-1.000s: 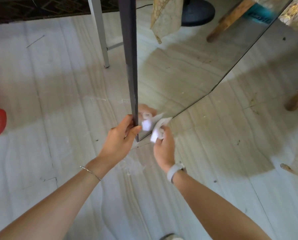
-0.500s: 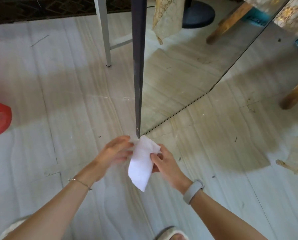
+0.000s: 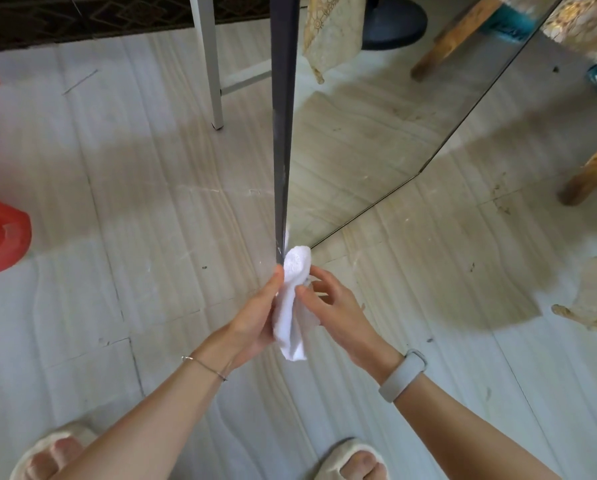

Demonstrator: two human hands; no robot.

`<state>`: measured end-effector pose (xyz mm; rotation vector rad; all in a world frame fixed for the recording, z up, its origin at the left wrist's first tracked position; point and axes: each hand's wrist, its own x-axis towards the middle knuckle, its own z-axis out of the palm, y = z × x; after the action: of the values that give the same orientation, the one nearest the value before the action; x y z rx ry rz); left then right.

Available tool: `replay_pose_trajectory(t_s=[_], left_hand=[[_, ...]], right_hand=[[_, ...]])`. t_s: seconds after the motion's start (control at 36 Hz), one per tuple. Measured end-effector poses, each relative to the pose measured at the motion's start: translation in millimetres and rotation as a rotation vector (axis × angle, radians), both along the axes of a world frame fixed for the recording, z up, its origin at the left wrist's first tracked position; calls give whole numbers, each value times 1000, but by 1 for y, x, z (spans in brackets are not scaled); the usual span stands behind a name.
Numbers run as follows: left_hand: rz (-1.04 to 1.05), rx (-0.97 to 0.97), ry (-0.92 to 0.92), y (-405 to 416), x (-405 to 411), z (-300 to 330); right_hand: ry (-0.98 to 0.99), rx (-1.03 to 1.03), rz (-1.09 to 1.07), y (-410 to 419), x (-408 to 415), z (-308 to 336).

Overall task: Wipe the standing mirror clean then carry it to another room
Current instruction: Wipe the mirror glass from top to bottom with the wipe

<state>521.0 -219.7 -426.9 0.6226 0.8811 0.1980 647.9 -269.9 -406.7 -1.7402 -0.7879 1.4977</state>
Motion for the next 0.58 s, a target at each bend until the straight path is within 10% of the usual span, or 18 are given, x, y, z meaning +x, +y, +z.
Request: replay_pose_trajectory(t_s=[0.58], left_hand=[[-136,76,-8,4,-1,4]], right_hand=[[125,-89,-189,-9,25,-11]])
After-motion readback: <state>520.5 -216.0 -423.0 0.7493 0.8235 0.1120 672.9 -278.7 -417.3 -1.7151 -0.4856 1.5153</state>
